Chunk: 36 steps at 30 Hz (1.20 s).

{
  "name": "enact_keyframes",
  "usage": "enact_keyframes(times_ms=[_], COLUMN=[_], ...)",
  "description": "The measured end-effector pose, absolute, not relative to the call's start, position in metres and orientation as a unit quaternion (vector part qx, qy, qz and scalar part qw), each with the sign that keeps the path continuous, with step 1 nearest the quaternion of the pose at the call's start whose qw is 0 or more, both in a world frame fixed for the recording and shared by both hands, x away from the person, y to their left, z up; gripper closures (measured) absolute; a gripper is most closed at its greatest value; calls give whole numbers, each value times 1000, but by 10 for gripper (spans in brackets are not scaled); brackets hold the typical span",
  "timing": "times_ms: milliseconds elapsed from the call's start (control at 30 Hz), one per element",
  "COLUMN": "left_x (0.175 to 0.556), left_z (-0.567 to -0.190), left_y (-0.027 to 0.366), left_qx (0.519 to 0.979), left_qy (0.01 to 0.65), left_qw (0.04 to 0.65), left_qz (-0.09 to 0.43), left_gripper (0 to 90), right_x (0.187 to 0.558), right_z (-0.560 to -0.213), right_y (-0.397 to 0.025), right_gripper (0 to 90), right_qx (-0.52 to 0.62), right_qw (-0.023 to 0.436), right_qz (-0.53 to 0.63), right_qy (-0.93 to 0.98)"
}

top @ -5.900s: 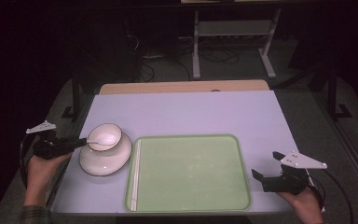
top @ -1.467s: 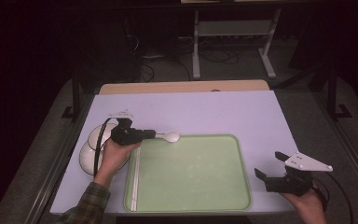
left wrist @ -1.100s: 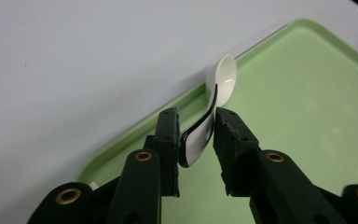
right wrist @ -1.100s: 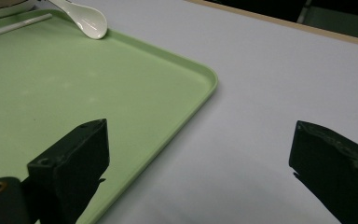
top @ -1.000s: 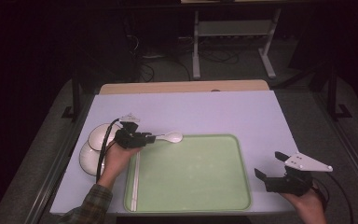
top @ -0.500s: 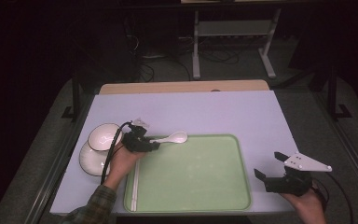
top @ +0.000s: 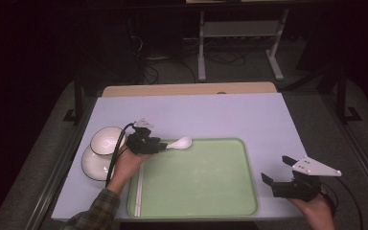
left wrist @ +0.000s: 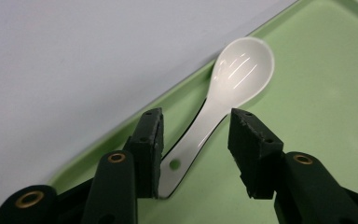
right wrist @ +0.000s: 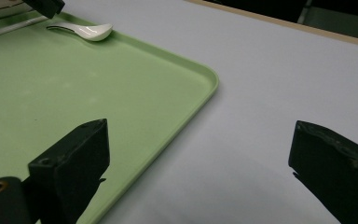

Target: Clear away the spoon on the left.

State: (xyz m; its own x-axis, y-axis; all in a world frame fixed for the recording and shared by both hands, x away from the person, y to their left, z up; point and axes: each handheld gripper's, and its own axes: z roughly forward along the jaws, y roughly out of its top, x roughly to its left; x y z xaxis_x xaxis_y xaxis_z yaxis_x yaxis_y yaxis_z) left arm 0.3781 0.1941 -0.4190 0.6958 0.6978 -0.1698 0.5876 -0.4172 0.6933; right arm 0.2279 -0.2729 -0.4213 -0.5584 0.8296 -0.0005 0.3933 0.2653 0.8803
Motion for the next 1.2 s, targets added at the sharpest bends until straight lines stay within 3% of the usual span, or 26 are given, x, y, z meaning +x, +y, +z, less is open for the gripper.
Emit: enact_keyframes(times_ms=[300, 500, 1200], left_x=[392, 405, 426], left_z=[-408, -404, -421], left_y=[179, 160, 110], left_qx=[838, 842, 854], left_qy=[366, 355, 339], left_qw=[399, 403, 389], left_qz=[66, 60, 57], left_gripper=[740, 898, 899], right_x=[228, 227, 226], right_z=[-421, -421, -420], right_y=[-273, -274, -278], right_gripper=[42, 42, 42], right_qx=[404, 405, 409], right_qw=[240, 240, 238], right_qz=[454, 457, 462], right_qy=[757, 755, 750])
